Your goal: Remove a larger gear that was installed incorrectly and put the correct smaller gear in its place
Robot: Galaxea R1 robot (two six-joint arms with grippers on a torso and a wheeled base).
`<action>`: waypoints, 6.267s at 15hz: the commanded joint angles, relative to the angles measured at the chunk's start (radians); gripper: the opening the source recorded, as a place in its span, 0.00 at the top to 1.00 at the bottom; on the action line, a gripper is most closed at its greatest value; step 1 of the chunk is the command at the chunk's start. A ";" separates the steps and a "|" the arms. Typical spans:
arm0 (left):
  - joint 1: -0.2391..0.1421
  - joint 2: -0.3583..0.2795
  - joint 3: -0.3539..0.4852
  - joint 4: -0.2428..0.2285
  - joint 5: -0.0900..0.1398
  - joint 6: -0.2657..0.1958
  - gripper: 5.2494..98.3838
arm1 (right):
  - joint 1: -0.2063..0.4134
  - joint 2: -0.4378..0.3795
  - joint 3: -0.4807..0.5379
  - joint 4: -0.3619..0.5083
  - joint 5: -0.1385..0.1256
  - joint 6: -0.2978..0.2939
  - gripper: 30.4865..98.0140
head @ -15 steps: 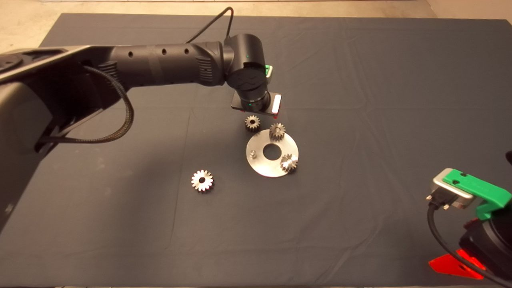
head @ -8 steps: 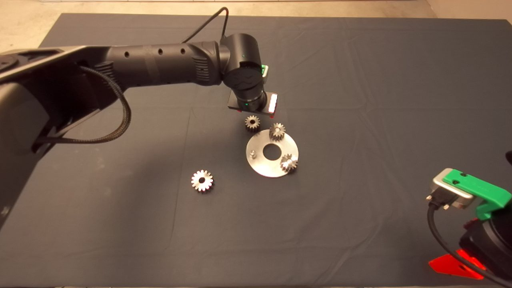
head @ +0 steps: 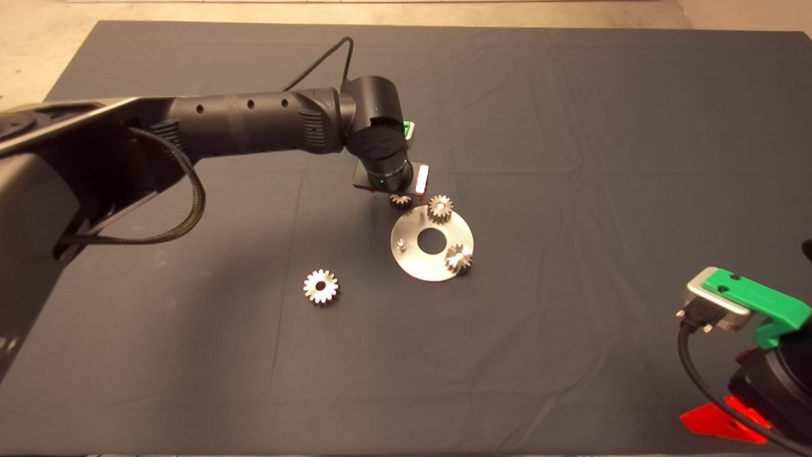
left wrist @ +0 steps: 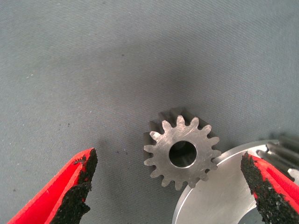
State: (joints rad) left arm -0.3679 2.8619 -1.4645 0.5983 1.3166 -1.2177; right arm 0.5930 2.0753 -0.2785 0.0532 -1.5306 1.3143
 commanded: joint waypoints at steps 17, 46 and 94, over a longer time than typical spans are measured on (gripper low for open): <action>0.013 0.009 -0.057 0.024 0.001 0.038 0.24 | 0.013 0.000 0.001 0.033 -0.020 0.002 0.02; 0.009 0.004 -0.026 0.029 -0.019 0.073 0.63 | 0.013 -0.002 0.001 0.034 -0.020 0.003 0.02; -0.099 -0.117 0.490 0.024 0.265 -0.365 0.71 | 0.010 0.003 0.001 0.031 -0.017 0.005 0.02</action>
State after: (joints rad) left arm -0.4491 2.7402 -1.0091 0.6128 1.5215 -1.5628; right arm 0.5921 2.0753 -0.2789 0.0532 -1.5313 1.3151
